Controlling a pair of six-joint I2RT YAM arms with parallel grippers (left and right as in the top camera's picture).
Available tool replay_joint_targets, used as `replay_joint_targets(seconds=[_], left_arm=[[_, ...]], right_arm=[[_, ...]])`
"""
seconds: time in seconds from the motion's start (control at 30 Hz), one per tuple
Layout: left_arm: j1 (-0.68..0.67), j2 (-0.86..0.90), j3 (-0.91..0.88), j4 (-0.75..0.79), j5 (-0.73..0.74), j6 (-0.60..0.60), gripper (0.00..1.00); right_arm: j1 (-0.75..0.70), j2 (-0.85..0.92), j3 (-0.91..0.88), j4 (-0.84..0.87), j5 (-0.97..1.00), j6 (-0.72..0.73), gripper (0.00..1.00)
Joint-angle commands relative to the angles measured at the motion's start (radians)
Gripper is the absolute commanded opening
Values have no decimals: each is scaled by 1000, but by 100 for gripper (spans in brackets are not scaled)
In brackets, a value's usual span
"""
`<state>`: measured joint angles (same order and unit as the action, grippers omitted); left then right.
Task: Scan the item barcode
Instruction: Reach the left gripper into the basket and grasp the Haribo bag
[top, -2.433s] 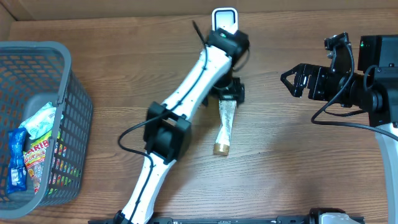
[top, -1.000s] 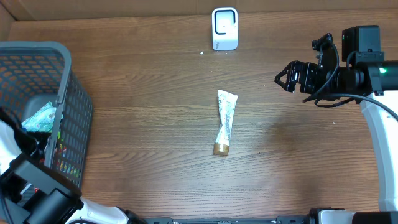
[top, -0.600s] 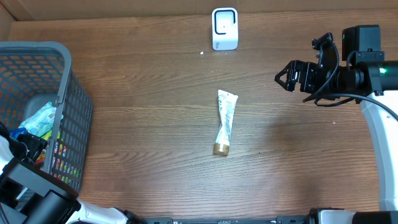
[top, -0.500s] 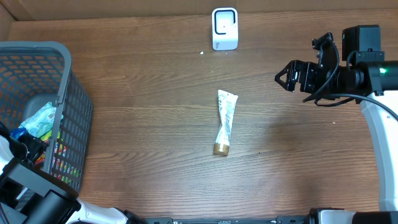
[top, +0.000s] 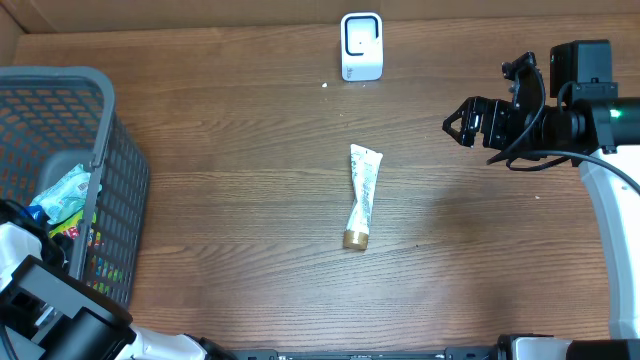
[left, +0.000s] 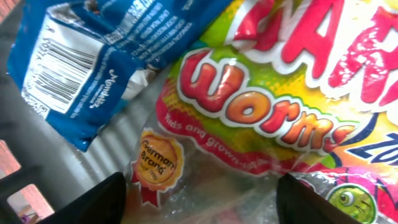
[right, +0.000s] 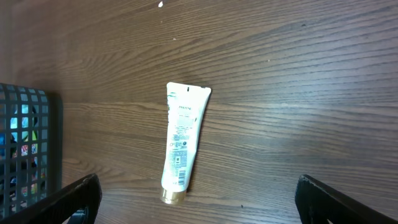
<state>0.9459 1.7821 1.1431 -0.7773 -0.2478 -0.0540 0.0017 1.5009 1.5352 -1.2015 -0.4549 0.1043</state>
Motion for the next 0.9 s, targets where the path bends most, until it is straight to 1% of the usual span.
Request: replay_joint_targets(seconds=[0.0,0.03,0.07,0.2,0.23,0.37,0.43,0.5,0.6,0.73,0.87], left_arm=[[2,29,-42,23,41,6,25],[2,29,-42,23,55,6,13],[2,29,-42,23,78,6,4],[2,29,-42,19,229,6,4],[2,28,-41,18,304,8,4],[2,14,-9,-9,475,17,4],[2,-2,32,-53,502,17,4],[2,-32,120,-142,502,13,4],[2,-77,224,-218,500,-8,4],[2,-168,308,-251,501,-29,4],[2,-223,308,-247,500,-33,4]], right_arm=[[5,-6,23,2,9,-4,100],[5,-6,23,2,9,-4,100],[5,-6,23,2,9,-4,100],[5,-6,23,2,9,-4,100],[5,-6,23,3,9,-4,100],[5,-6,23,2,9,-4,100],[5,-6,23,3,9,-4,100],[5,-6,23,2,9,-4,100],[5,-6,23,1,9,-4,100],[5,-6,23,-1,9,-3,100],[5,-6,23,-2,9,-3,100]])
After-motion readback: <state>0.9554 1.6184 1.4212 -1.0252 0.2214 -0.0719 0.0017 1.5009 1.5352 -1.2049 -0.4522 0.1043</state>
